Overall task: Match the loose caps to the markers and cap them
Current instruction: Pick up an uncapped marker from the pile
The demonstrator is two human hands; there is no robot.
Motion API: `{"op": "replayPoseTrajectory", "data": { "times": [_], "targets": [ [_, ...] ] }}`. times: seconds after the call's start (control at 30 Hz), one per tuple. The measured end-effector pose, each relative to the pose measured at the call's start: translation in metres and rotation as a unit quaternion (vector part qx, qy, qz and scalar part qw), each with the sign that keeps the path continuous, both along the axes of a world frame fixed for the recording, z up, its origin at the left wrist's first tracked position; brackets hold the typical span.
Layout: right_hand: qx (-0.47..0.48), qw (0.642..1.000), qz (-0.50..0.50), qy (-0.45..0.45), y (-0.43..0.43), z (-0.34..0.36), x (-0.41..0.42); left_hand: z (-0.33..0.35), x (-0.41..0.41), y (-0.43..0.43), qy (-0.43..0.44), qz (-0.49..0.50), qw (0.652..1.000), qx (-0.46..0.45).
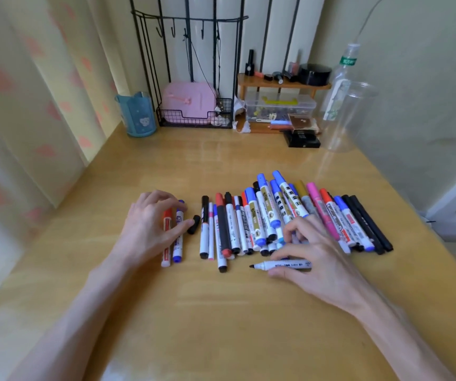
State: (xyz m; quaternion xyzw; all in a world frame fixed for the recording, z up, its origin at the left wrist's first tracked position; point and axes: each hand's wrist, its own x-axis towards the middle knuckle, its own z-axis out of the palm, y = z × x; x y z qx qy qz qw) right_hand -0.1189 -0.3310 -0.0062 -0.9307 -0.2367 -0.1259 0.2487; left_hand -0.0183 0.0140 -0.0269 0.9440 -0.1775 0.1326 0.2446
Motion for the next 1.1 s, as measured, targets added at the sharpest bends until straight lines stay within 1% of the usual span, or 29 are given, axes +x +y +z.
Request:
{"op": "replayPoseTrajectory", "data": {
  "times": [0.1,0.2,0.3,0.37,0.43,0.5,0.53,0.63,0.87,1.0,1.1],
  "targets": [
    [0.070,0.998,-0.008,0.001,0.011,0.010,0.006,-0.002,0.000,-0.002,-0.006,-0.002,1.000,-0.004],
    [0.147,0.988,-0.006,0.037,0.026,0.025,0.020,-0.005,-0.001,-0.004,-0.003,0.000,1.000,-0.003],
    [0.181,0.982,-0.017,0.053,0.035,0.041,0.034,-0.007,-0.004,-0.010,0.007,-0.007,1.000,-0.005],
    [0.187,0.981,-0.032,0.041,0.038,0.044,0.040,-0.005,-0.006,-0.014,-0.001,-0.018,1.000,-0.009],
    [0.179,0.982,-0.061,0.012,0.042,0.043,0.044,-0.001,-0.007,-0.016,-0.006,-0.035,0.999,-0.025],
    [0.150,0.985,-0.076,-0.040,0.043,0.038,0.046,0.006,-0.010,-0.017,-0.004,-0.052,0.996,-0.072],
    [0.140,0.986,-0.076,-0.052,0.044,0.034,0.047,0.010,-0.013,-0.018,0.003,-0.059,0.993,-0.101],
    [0.138,0.988,-0.058,-0.047,0.039,0.020,0.049,0.016,-0.021,-0.025,0.032,-0.087,0.982,-0.165],
    [0.057,0.985,-0.041,-0.157,0.042,0.010,0.049,0.017,-0.023,-0.032,0.020,-0.101,0.976,-0.192],
    [0.049,0.981,-0.039,-0.185,0.046,0.009,0.050,0.018,-0.024,-0.035,0.011,-0.099,0.974,-0.205],
    [0.046,0.980,-0.044,-0.190,0.046,0.009,0.050,0.018,-0.025,-0.036,0.008,-0.104,0.973,-0.204]
  ]
}}
